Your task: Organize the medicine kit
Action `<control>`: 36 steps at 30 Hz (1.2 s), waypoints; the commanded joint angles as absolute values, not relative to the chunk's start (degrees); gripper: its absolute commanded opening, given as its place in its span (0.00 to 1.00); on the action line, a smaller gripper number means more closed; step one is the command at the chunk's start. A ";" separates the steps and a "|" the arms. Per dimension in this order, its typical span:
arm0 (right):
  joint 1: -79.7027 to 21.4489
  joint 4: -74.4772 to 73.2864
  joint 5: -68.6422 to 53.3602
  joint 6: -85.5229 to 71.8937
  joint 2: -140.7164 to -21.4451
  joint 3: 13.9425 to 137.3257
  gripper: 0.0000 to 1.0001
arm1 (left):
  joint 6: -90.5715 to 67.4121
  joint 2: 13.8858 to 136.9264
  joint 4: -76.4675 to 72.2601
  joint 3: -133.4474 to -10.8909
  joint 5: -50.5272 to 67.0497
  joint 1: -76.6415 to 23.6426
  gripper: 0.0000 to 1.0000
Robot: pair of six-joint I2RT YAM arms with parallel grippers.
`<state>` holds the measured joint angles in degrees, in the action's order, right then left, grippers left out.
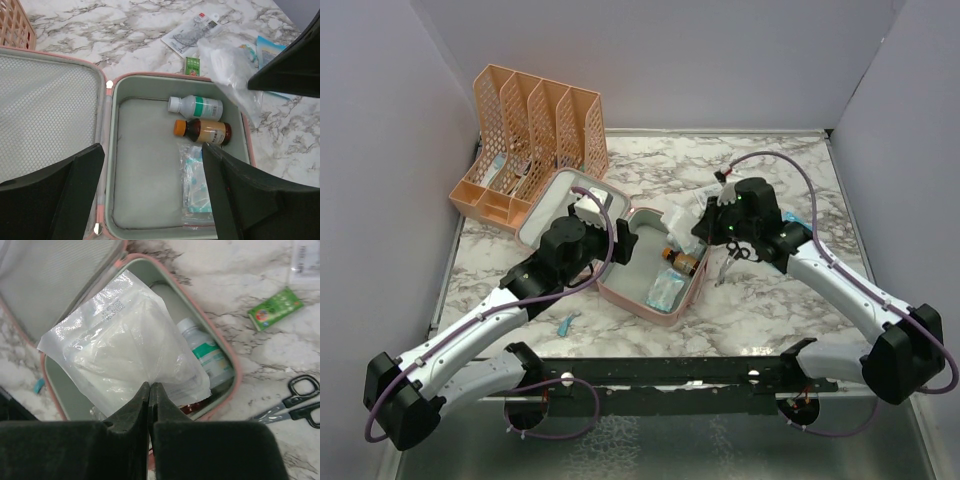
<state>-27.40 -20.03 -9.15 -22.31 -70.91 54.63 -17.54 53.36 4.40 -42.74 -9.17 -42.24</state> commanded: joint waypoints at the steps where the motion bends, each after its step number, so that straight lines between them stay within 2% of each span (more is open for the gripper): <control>1: -32.34 -18.59 -15.13 -16.81 -71.34 54.45 0.01 | -20.03 53.42 1.64 -44.33 -5.96 -42.54 0.85; 6: -36.17 -21.78 -14.21 -14.46 -73.23 55.02 0.01 | -24.76 54.92 1.71 -43.61 -5.57 -42.48 0.87; 14: -41.30 -26.58 -7.67 -21.49 -74.27 54.41 0.01 | -33.21 56.92 1.00 -41.24 -6.01 -42.54 0.83; 24: -47.77 -33.18 1.22 -32.65 -79.12 54.84 0.01 | -33.18 57.50 0.59 -39.86 -8.53 -42.51 0.82; 30: -49.36 -33.67 2.10 -32.96 -80.45 55.46 0.01 | -32.61 57.26 0.36 -39.13 -8.45 -42.49 0.82; 36: -50.19 -34.85 2.99 -32.35 -82.49 56.31 0.01 | -29.31 58.29 -0.28 -39.26 -2.56 -42.48 0.82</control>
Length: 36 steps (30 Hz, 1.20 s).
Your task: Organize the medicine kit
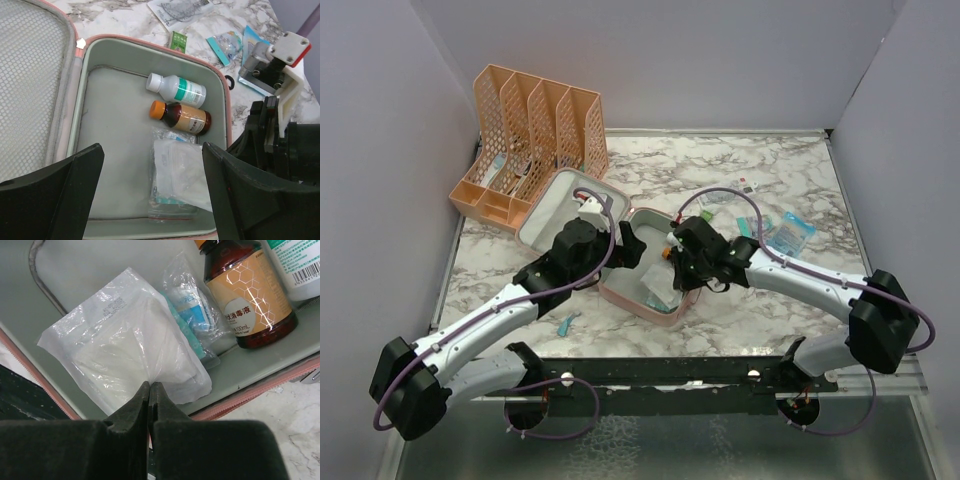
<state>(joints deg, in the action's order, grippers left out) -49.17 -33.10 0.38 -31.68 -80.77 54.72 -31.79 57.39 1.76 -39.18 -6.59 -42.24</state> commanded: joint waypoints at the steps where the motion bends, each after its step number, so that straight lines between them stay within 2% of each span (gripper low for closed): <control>1: -50.53 -34.67 3.13 -32.70 -82.93 56.48 0.01 | -29.27 58.77 -0.19 -39.36 -1.76 -42.51 0.82; 14: -51.06 -40.74 8.64 -35.83 -87.22 58.90 0.01 | -31.94 62.20 -1.39 -37.10 1.37 -42.45 0.82; 21: -51.06 -39.77 6.86 -33.48 -89.11 59.46 0.13 | -35.09 66.42 -6.40 -34.50 7.20 -42.51 0.80; 26: -51.04 -39.28 6.94 -33.15 -87.40 60.19 0.24 | -35.78 71.27 -8.88 -34.25 11.29 -42.54 0.72; 30: -51.06 -38.70 8.19 -33.56 -84.87 60.19 0.28 | -34.81 74.60 -9.25 -35.21 12.89 -42.54 0.67; 36: -51.06 -37.06 12.85 -36.26 -79.46 58.93 0.31 | -34.02 78.12 -9.29 -36.35 15.96 -42.54 0.66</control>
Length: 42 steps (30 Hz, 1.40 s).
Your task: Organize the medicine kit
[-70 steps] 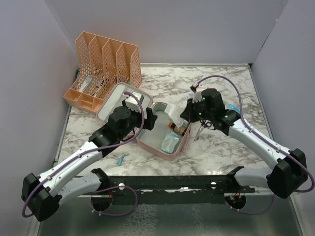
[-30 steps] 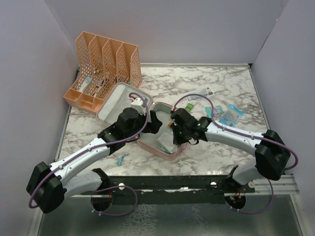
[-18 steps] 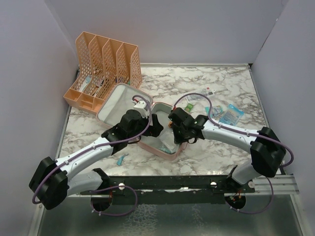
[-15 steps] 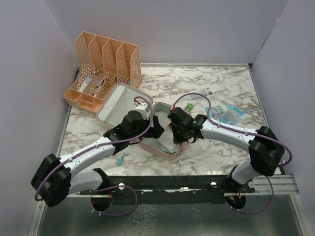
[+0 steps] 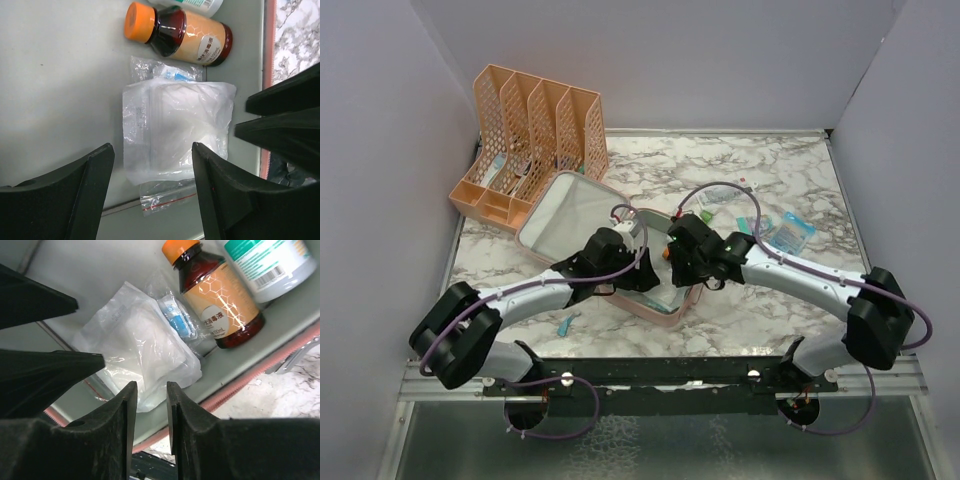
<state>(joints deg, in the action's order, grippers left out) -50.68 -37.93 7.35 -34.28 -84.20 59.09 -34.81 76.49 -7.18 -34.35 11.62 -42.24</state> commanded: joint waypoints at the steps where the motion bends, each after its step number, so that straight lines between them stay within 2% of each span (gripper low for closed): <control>1: -51.06 -36.48 14.23 -37.13 -78.27 58.21 0.31 | -33.94 78.68 -9.27 -36.50 16.61 -42.58 0.66; 7: -50.93 -37.00 24.38 -44.45 -73.30 55.25 0.32 | -33.54 81.63 -9.16 -37.63 20.31 -43.16 0.63; 11: -49.70 -40.28 30.75 -49.98 -71.99 54.46 0.32 | -32.86 83.74 -8.09 -38.90 19.48 -44.47 0.55; 15: -47.08 -40.95 32.51 -52.14 -70.56 53.31 0.32 | -31.98 85.25 -5.80 -40.25 16.44 -45.59 0.48; 22: -39.61 -36.62 31.74 -50.07 -68.56 50.83 0.32 | -30.71 85.61 -2.95 -41.69 13.51 -46.42 0.47; 26: -34.73 -34.23 31.96 -46.78 -68.51 51.12 0.33 | -29.04 83.54 1.31 -43.59 11.23 -46.43 0.55; 27: -30.54 -32.01 31.66 -44.61 -68.48 51.58 0.35 | -27.44 81.04 5.09 -45.45 8.75 -46.41 0.64; 29: -27.79 -30.44 30.88 -43.31 -68.44 51.65 0.37 | -26.64 79.50 6.63 -46.16 7.29 -46.45 0.68; 33: -22.14 -27.54 27.82 -41.15 -69.04 51.35 0.38 | -25.11 76.45 9.40 -47.35 4.27 -46.35 0.72; 42: -12.27 -22.89 21.50 -37.53 -74.21 51.03 0.39 | -21.35 66.63 11.47 -48.34 -8.87 -46.32 0.72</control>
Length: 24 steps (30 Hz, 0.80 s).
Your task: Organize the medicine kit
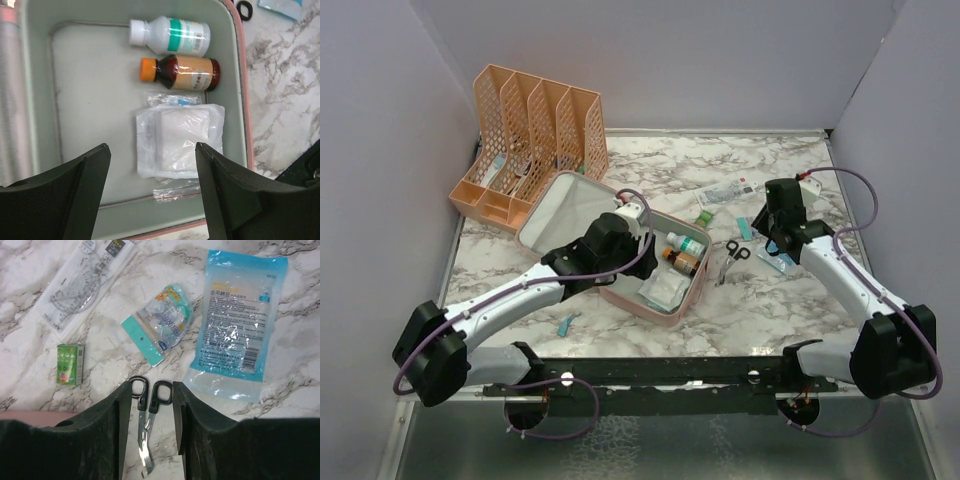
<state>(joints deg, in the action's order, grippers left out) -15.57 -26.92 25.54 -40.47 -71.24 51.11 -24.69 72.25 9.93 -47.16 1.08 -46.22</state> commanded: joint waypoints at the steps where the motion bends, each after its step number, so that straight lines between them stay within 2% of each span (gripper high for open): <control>1: -11.50 -22.73 21.07 -37.23 -75.26 51.18 0.39 | -20.60 64.99 11.44 -48.22 -10.92 -46.38 0.72; 6: -8.46 -21.09 18.79 -36.14 -79.64 51.34 0.42 | -17.28 56.99 10.60 -47.50 -18.16 -46.36 0.72; 13: -5.50 -18.55 16.01 -35.37 -88.21 54.16 0.43 | -13.67 48.27 7.04 -44.66 -21.72 -46.32 0.73; 24: -3.97 -18.43 19.40 -35.51 -97.33 59.90 0.40 | -13.80 46.91 6.00 -42.80 -21.80 -46.33 0.74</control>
<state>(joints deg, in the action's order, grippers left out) -4.73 -20.43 17.78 -36.10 -95.24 57.19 -14.50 47.00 7.40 -42.81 -20.27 -46.22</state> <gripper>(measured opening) 0.398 0.741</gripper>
